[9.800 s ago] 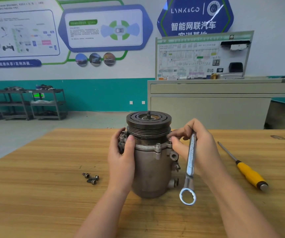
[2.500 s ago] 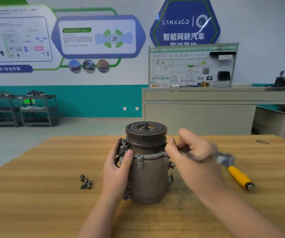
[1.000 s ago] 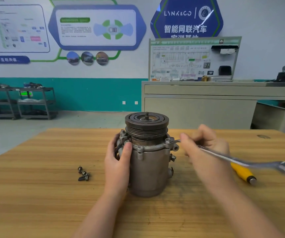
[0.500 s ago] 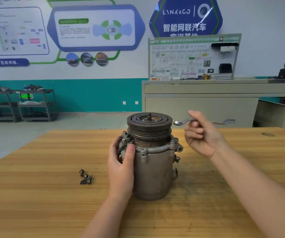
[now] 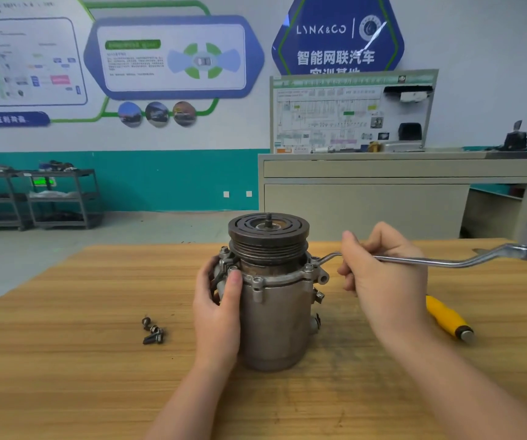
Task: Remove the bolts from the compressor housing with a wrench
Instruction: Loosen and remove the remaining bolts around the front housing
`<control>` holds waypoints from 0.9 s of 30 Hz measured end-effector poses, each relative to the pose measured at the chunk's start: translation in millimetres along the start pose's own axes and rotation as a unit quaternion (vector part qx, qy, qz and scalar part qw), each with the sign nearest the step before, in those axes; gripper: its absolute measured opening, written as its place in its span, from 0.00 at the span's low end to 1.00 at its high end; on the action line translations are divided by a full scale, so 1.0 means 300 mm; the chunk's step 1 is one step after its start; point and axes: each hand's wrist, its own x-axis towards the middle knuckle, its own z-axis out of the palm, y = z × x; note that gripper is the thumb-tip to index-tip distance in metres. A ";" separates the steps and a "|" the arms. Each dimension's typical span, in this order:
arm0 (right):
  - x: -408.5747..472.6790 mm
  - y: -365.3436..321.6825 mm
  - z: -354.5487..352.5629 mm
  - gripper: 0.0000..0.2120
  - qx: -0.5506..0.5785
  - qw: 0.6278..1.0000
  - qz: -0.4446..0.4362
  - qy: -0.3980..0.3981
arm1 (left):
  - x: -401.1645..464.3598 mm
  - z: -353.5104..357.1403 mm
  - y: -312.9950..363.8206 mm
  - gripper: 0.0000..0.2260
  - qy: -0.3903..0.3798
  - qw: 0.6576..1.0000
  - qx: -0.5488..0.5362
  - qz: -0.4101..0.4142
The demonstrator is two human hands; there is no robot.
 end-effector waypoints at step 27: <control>0.038 0.059 -0.056 0.18 0.238 0.942 0.187 -0.146 | 0.003 -0.001 -0.005 0.25 0.000 1.000 -0.007 -0.005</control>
